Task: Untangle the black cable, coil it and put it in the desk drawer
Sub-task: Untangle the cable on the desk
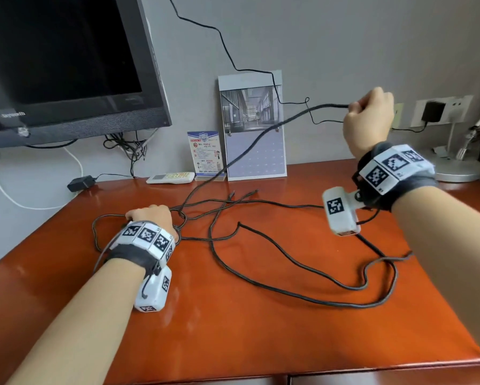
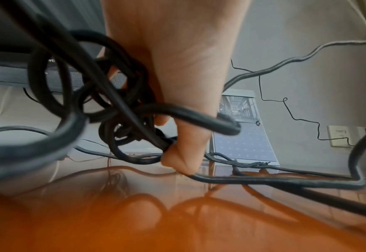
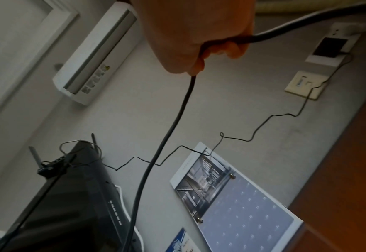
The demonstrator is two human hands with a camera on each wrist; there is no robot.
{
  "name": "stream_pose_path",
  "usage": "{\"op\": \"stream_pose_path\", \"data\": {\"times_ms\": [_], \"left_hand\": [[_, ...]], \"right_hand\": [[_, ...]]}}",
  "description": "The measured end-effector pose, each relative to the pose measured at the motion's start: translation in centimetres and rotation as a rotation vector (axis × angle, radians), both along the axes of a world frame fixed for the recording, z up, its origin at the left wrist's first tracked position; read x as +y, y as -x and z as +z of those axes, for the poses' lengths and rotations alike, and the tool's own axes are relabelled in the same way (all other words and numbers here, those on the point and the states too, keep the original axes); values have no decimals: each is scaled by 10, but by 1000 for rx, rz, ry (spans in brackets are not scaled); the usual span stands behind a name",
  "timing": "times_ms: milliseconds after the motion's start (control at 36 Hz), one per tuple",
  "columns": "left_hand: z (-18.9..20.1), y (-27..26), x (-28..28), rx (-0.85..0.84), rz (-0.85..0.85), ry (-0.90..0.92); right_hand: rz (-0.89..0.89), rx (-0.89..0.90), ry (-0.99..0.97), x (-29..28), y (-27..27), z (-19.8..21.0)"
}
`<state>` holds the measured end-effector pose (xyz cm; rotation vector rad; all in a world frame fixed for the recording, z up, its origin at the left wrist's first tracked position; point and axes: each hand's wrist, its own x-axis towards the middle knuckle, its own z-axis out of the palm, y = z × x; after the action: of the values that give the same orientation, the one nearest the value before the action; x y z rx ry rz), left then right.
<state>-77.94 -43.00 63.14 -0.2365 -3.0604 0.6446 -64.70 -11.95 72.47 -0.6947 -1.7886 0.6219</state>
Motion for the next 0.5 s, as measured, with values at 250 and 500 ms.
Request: {"op": "stream_pose_path", "data": {"times_ms": [250, 500], "left_hand": [[0, -8, 6, -1, -64, -21], [8, -25, 42, 48, -248, -49]], "right_hand": [[-153, -408, 155, 6, 2, -26], [571, -657, -299, -98, 33, -18]]}}
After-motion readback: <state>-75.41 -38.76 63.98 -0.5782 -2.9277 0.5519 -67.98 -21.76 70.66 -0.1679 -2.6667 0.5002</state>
